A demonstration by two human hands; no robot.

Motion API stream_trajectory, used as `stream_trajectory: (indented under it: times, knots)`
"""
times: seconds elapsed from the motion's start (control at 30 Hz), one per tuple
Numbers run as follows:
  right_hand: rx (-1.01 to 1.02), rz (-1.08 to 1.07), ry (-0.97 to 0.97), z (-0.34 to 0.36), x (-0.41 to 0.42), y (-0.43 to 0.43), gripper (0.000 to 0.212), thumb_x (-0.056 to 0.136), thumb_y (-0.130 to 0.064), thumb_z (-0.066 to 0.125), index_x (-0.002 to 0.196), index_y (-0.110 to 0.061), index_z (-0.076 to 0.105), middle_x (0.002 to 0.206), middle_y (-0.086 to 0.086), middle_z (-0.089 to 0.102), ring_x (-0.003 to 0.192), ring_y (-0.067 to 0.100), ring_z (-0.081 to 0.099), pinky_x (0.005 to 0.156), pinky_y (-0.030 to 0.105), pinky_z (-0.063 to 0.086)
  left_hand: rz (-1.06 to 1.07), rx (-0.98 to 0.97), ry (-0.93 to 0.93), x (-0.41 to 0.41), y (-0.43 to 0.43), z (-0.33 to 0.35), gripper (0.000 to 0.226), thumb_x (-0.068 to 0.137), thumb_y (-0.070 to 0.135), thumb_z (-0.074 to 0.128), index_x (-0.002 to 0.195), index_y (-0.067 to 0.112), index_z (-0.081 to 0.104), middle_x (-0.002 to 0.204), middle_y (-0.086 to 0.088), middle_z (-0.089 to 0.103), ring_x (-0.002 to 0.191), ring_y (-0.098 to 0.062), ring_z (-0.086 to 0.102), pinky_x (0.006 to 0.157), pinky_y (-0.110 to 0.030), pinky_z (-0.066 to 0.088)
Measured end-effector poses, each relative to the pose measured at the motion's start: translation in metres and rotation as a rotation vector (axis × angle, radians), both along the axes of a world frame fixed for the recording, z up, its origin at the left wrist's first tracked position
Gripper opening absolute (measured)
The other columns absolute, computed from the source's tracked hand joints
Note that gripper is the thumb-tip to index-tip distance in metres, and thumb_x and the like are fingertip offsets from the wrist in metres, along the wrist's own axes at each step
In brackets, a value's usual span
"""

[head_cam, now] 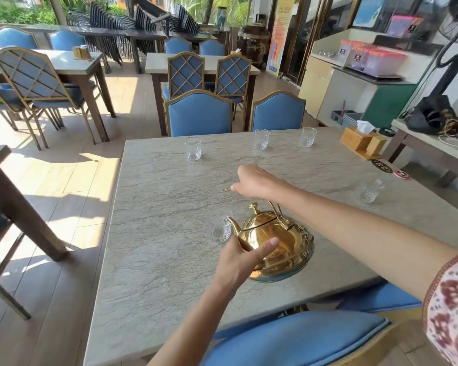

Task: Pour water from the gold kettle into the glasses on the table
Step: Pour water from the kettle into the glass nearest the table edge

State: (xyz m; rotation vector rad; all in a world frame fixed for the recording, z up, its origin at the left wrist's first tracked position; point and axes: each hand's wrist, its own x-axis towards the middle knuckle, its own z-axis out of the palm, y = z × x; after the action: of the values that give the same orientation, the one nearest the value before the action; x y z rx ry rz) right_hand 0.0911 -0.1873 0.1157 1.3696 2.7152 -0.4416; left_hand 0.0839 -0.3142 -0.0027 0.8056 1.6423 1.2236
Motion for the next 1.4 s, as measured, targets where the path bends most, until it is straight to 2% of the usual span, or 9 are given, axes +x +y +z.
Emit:
stream_trajectory:
  times: [0.23,0.4,0.7,0.87,0.97,1.07,1.13,1.27,1.4]
  knots:
    - [0.017,0.043,-0.024,0.002,-0.002,-0.001,0.022,0.097,-0.025,0.053,0.087,-0.006,0.05,0.072,0.002,0.047,0.075,0.024,0.053,0.051,0.028,0.034,0.035,0.014,-0.015,0.007,0.002,0.004,0.06,0.066,0.062,0.078,0.085,0.012,0.051,0.078,-0.004,0.061,0.07,-0.013,0.052,0.066,-0.025,0.043]
    - [0.024,0.036,-0.024,0.004,-0.001,0.001,0.027,0.097,-0.025,0.054,0.077,-0.008,0.048,0.073,0.002,0.047,0.075,0.023,0.053,0.054,0.029,0.036,0.04,0.036,-0.016,0.007,0.002,0.005,0.059,0.066,0.061,0.079,0.084,0.012,0.05,0.076,-0.004,0.06,0.071,-0.015,0.053,0.066,-0.027,0.043]
    - [0.022,0.021,0.01,0.006,-0.001,0.001,0.022,0.096,-0.025,0.056,0.087,-0.006,0.052,0.083,0.007,0.053,0.086,0.028,0.059,0.067,0.032,0.042,0.048,0.067,0.006,0.005,0.002,0.008,0.065,0.06,0.063,0.082,0.085,0.011,0.053,0.068,0.004,0.056,0.067,-0.012,0.054,0.065,-0.028,0.044]
    - [0.024,0.014,0.007,0.007,-0.002,0.001,0.027,0.096,-0.023,0.056,0.075,-0.008,0.048,0.071,0.002,0.046,0.077,0.024,0.054,0.062,0.03,0.039,0.051,0.103,-0.022,0.005,-0.002,0.015,0.059,0.067,0.048,0.082,0.104,0.012,0.053,0.08,0.001,0.065,0.063,-0.002,0.068,0.061,-0.014,0.052]
    - [0.026,0.021,0.022,0.009,-0.003,-0.002,0.019,0.096,-0.022,0.055,0.088,-0.005,0.052,0.071,0.002,0.045,0.079,0.024,0.055,0.065,0.031,0.04,0.044,0.107,-0.006,0.004,-0.003,0.015,0.06,0.059,0.056,0.081,0.096,0.018,0.053,0.088,-0.004,0.068,0.078,-0.018,0.075,0.065,-0.017,0.053]
    - [0.026,0.017,0.021,0.01,-0.003,-0.004,0.019,0.097,-0.022,0.055,0.09,-0.005,0.053,0.072,0.002,0.046,0.08,0.024,0.055,0.067,0.031,0.041,0.043,0.101,-0.01,0.002,-0.005,0.016,0.057,0.062,0.053,0.082,0.095,0.017,0.054,0.086,-0.004,0.067,0.072,-0.012,0.07,0.067,-0.021,0.053]
    - [0.019,0.011,0.019,0.009,-0.004,-0.004,0.02,0.097,-0.023,0.055,0.089,-0.004,0.053,0.074,0.003,0.049,0.08,0.024,0.056,0.067,0.031,0.041,0.041,0.095,-0.007,0.002,-0.007,0.016,0.067,0.062,0.053,0.082,0.104,0.009,0.056,0.086,-0.006,0.065,0.07,-0.01,0.068,0.072,-0.025,0.055]
    - [0.002,-0.001,0.02,0.009,-0.003,-0.006,0.02,0.097,-0.022,0.055,0.087,-0.005,0.05,0.071,0.002,0.045,0.076,0.022,0.053,0.065,0.029,0.04,0.041,0.086,0.018,0.003,-0.008,0.013,0.087,0.051,0.067,0.083,0.108,0.006,0.057,0.102,-0.023,0.07,0.089,-0.029,0.074,0.087,-0.045,0.056]
    - [0.003,-0.007,0.011,0.007,0.0,-0.007,0.022,0.097,-0.022,0.054,0.086,-0.004,0.05,0.071,0.002,0.044,0.073,0.021,0.052,0.061,0.029,0.04,-0.001,0.076,0.017,0.003,-0.011,0.015,0.081,0.049,0.069,0.082,0.101,0.013,0.055,0.101,-0.02,0.072,0.085,-0.025,0.075,0.085,-0.041,0.058]
